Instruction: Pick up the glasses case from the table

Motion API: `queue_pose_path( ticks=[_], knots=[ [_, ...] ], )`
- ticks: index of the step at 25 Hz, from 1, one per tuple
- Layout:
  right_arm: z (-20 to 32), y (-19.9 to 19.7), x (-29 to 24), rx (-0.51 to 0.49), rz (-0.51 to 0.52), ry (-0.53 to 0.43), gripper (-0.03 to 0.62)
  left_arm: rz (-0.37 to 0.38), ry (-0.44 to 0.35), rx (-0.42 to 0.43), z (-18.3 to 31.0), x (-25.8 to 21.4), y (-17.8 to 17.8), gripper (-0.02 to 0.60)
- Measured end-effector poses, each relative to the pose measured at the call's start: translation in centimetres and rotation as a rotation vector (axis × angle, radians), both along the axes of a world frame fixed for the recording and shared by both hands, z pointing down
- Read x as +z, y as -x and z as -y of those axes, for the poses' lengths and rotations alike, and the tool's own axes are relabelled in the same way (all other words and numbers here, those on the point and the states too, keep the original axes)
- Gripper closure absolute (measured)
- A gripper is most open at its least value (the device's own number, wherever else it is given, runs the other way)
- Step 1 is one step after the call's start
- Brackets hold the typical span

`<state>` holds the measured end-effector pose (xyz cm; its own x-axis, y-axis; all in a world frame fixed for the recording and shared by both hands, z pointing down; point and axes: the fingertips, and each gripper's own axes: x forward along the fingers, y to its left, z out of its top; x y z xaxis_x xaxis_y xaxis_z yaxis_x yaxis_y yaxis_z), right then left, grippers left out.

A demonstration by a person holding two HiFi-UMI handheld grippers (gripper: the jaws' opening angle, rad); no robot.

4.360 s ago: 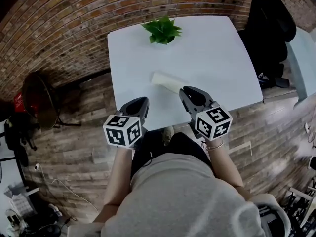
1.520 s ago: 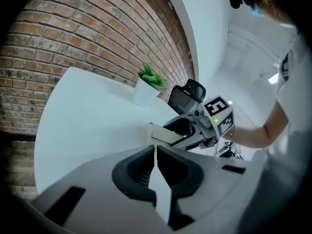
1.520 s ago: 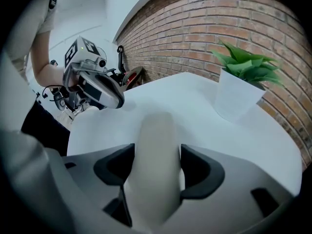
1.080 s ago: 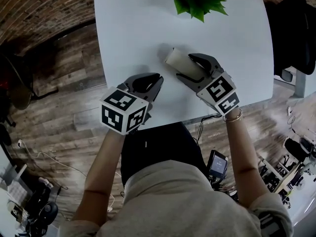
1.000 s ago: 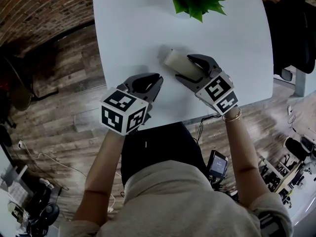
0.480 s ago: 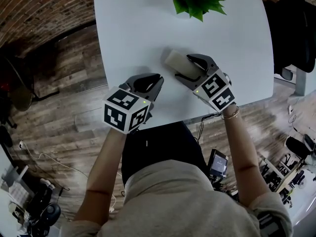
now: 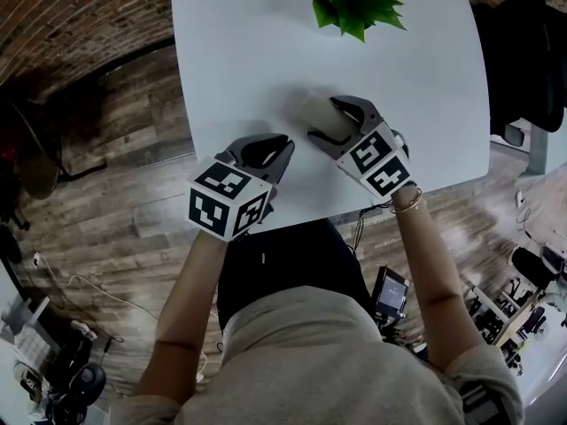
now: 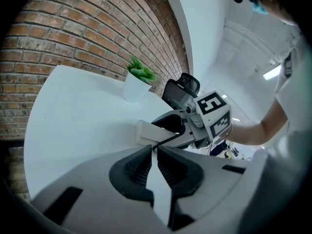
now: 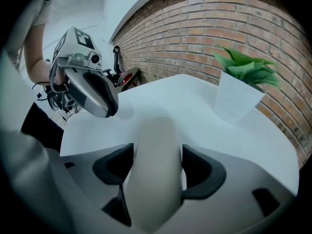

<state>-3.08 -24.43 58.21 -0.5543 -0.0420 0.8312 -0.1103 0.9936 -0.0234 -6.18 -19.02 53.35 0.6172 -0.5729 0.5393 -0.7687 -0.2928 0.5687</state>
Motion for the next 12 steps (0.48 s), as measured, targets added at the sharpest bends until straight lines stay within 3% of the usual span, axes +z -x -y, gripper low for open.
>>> queue_pose_path(
  ticks=[4,7,12],
  knots=[
    [-0.2,0.2,-0.1,-0.03,0.021,-0.01,0.296,0.011,-0.003,-0.002,0.1,0.1,0.1,0.564],
    [-0.1,0.2,-0.1,-0.022,0.015,-0.018,0.299,0.001,0.003,-0.002,0.2,0.0,-0.3,0.469],
    [-0.3,-0.1,-1.2,0.001,0.056,-0.038,0.301,-0.026,0.014,-0.052,0.5,-0.2,0.0,0.376]
  ],
)
